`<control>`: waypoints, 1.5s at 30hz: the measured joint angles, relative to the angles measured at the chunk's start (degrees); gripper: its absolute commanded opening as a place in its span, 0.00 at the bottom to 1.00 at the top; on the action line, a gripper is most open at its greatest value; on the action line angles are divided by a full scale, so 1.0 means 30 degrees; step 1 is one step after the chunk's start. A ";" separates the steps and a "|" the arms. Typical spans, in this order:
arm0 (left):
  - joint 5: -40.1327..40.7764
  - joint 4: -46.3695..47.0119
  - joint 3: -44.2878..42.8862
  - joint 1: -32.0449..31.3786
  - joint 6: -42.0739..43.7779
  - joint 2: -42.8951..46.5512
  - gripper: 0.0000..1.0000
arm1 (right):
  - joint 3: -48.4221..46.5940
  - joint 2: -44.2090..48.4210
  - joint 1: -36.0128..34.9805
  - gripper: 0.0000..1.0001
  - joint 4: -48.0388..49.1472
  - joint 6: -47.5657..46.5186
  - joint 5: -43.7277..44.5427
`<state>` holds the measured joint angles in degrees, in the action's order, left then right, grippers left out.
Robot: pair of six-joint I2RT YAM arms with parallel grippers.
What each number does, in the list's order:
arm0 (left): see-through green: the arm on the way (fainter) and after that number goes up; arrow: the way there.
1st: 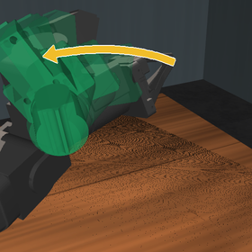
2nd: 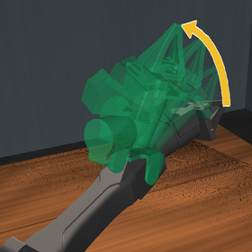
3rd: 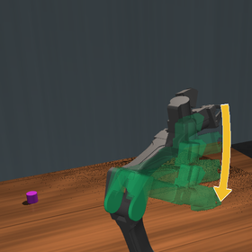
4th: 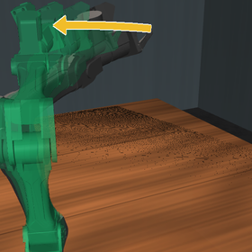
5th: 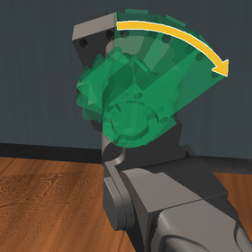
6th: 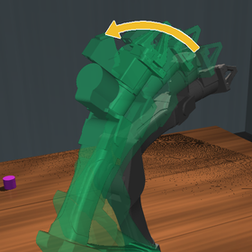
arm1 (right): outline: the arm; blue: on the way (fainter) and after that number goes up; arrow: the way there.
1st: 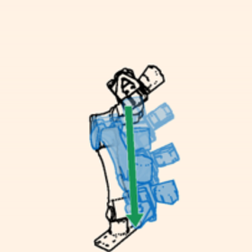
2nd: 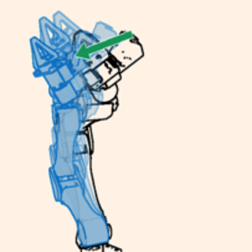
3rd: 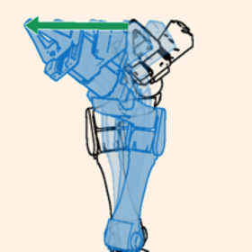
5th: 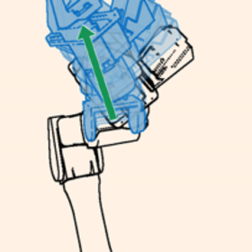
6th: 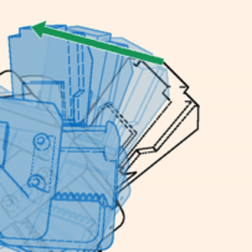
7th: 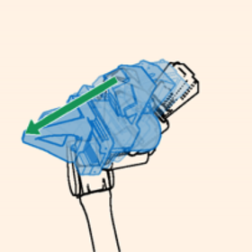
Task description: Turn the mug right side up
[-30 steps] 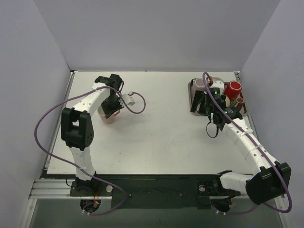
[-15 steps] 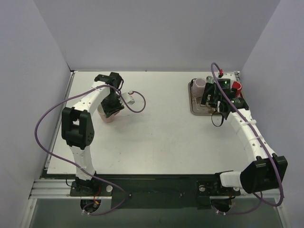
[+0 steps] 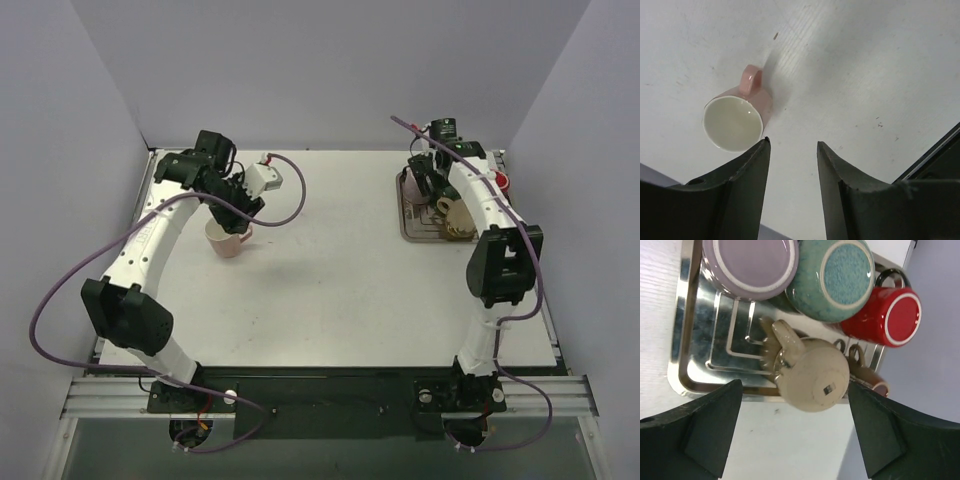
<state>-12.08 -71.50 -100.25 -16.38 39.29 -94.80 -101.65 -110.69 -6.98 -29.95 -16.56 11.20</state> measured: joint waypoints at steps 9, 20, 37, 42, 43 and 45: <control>-0.2499 0.0780 0.1668 0.0007 -0.1501 0.0758 0.52 | -0.3512 -0.4437 -0.0080 0.59 -0.1647 -0.5734 0.1333; -0.2965 0.1195 0.1676 0.0015 -0.2040 0.0066 0.52 | -0.3971 -0.6972 0.0051 0.50 -0.2506 -0.7876 0.2492; -0.3024 0.1231 0.1676 0.0007 -0.2047 -0.0262 0.52 | -0.5595 -0.9092 0.0189 0.00 -0.2470 -0.9216 0.3228; -0.3293 0.1209 0.1676 -0.0007 -0.2047 -0.0255 0.52 | -0.5093 -0.8590 -0.0007 0.00 -0.2346 -0.9136 0.3096; -0.3410 0.1209 0.1676 -0.0007 -0.2047 -0.0255 0.52 | -0.4881 -0.8335 -0.0066 0.00 -0.2353 -0.9012 0.2965; -0.3716 0.1202 0.1676 -0.0007 -0.2055 -0.0226 0.53 | -0.4488 -0.7635 -0.0262 0.00 -0.2448 -0.8546 0.2572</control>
<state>-23.22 -67.90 -95.22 -16.40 33.12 -95.48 -115.11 -133.60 -7.77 -37.30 -42.19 18.92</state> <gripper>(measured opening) 0.525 0.165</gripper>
